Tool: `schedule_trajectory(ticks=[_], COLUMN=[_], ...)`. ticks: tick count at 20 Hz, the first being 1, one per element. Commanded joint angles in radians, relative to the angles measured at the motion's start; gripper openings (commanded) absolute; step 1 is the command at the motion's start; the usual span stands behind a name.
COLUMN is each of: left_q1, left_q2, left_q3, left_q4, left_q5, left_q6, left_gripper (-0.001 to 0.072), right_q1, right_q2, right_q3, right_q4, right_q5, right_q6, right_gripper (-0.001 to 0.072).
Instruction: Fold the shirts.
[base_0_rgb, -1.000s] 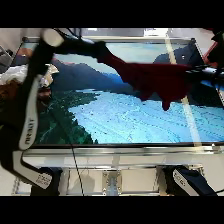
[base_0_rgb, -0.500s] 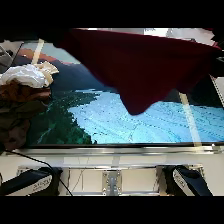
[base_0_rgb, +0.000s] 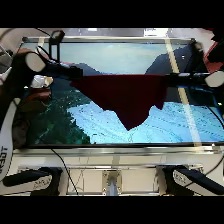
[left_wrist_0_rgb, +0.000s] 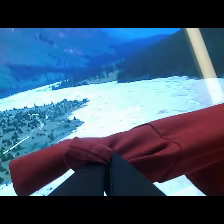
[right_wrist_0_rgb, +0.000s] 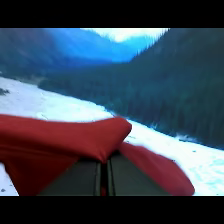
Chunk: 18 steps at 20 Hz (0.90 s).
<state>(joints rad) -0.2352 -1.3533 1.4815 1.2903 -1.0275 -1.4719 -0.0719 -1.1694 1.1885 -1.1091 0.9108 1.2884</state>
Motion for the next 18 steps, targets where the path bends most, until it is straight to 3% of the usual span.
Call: schedule_trajectory(ticks=[1,6,7,8,9,10,12,16,18], left_q1=[-0.004,-0.004,-0.004,-0.004,-0.002,0.003,0.023,0.077,0.09], left_q2=[-0.135,-0.257,-0.256,-0.254,-0.253,-0.251,-0.238,-0.167,-0.132], left_q3=[-0.062,-0.061,-0.06,-0.046,-0.013,0.03,0.134,0.276,0.276], left_q4=[-0.018,-0.135,-0.155,-0.17,-0.168,-0.168,-0.156,-0.028,0.016], left_q5=[0.163,0.418,0.486,0.52,0.528,0.517,0.421,0.245,0.198], left_q6=[-0.032,-0.032,-0.03,-0.027,-0.027,-0.027,0.006,0.032,0.031], left_gripper=[0.0013,0.0015,0.0017,0.0108,0.0386,0.0692,0.0703,0.0702,0.0702], right_q1=[0.024,0.082,0.092,0.096,0.096,0.089,0.07,0.042,0.043], right_q2=[-0.198,-0.307,-0.307,-0.307,-0.305,-0.299,-0.256,-0.076,0.009], right_q3=[-0.069,-0.069,-0.062,-0.047,-0.026,-0.008,0.026,0.018,-0.052], right_q4=[0.084,0.225,0.228,0.228,0.227,0.227,0.175,-0.095,-0.105], right_q5=[-0.189,-0.57,-0.624,-0.647,-0.641,-0.614,-0.479,-0.136,0.034], right_q6=[-0.001,-0.002,-0.002,-0.002,-0.002,-0.002,-0.006,0.018,0.029], right_gripper=[0.0033,0.0046,0.0136,0.0331,0.0403,0.0403,0.0403,0.0403,0.0403])
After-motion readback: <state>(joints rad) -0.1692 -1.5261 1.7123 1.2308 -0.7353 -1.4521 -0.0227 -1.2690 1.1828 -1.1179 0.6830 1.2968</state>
